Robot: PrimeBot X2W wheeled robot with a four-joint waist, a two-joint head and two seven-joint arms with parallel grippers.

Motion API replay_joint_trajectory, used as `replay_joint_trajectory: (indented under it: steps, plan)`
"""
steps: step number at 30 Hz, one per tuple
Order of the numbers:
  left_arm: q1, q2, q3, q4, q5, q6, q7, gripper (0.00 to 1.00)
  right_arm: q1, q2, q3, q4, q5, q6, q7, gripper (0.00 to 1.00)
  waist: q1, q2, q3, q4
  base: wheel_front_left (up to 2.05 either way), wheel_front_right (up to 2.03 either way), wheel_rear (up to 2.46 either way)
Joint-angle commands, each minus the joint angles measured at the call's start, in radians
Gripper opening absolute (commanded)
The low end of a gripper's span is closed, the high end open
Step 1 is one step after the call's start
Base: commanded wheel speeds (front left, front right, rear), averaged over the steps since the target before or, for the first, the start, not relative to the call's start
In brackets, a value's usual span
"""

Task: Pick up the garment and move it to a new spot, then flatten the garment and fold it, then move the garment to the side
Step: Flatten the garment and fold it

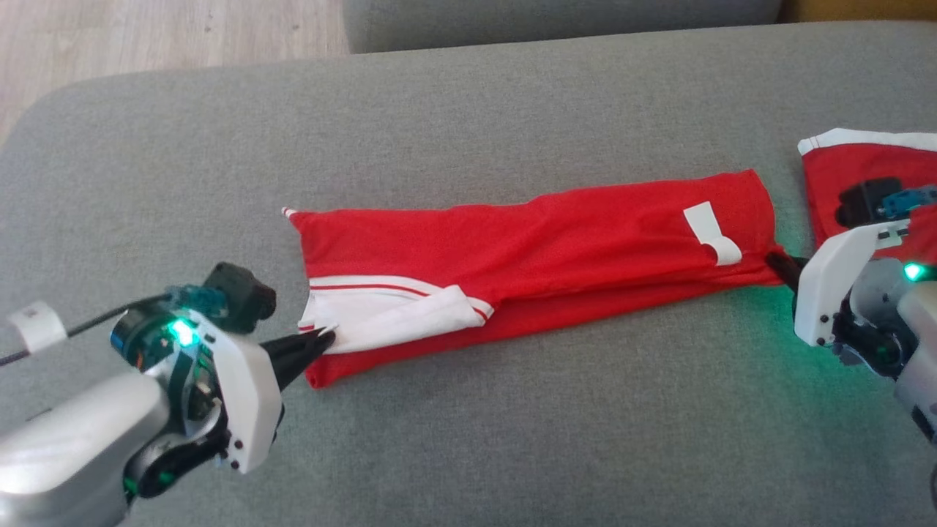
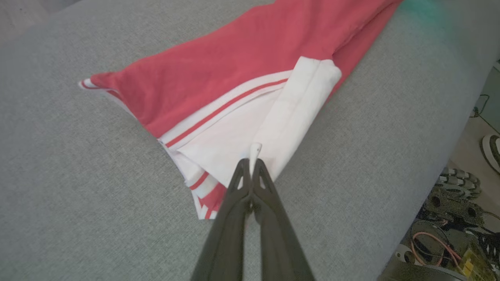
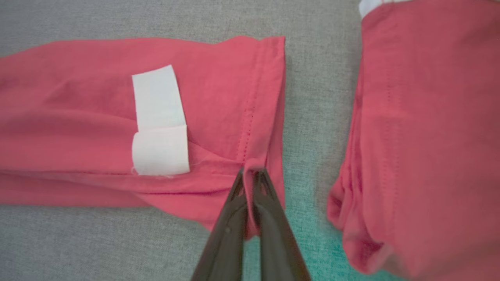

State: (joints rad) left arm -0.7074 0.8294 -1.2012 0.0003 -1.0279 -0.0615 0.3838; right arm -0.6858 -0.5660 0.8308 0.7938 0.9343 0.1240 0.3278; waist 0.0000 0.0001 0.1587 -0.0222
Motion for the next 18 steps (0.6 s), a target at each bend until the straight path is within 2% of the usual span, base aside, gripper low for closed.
replay_joint_trajectory:
  steps: [1, 3, 4, 5, 12, 18]
  plan:
    - [-0.028, 0.023, 0.044, -0.002, 0.016, 0.006, -0.015, 0.00, -0.001, -0.035, 0.000, -0.012, 0.020, 0.007, 0.012, 0.00, 0.0000, -0.0001, 0.003, -0.002, 0.00, 0.00, 0.00]
    - [-0.025, 0.009, 0.038, 0.019, 0.035, 0.014, -0.030, 0.00, -0.003, -0.034, -0.005, 0.004, 0.039, 0.007, 0.029, 0.00, 0.0000, -0.0001, 0.005, -0.004, 0.00, 0.00, 0.00]
    - [-0.024, 0.001, 0.037, 0.030, 0.045, 0.021, -0.041, 0.49, -0.002, -0.031, -0.012, 0.018, 0.054, 0.007, 0.045, 1.00, 0.0000, -0.0001, 0.004, -0.005, 0.00, 0.00, 0.00]
    - [-0.021, -0.009, 0.037, 0.041, 0.051, 0.028, -0.051, 1.00, -0.003, -0.029, -0.013, 0.020, 0.063, 0.007, 0.057, 1.00, 0.0000, -0.0001, 0.003, -0.006, 0.00, 0.00, 0.00]
    - [-0.014, -0.066, 0.088, 0.106, 0.063, 0.094, -0.173, 1.00, -0.043, -0.018, -0.078, 0.022, 0.110, 0.007, -0.008, 1.00, 0.0000, -0.0001, -0.025, -0.012, 0.00, 0.00, 0.00]
    - [-0.006, -0.120, 0.247, 0.128, 0.019, 0.206, -0.410, 1.00, -0.097, 0.022, -0.174, -0.065, 0.123, 0.007, -0.265, 1.00, 0.0000, -0.0001, -0.061, -0.014, 0.00, 0.00, 0.00]
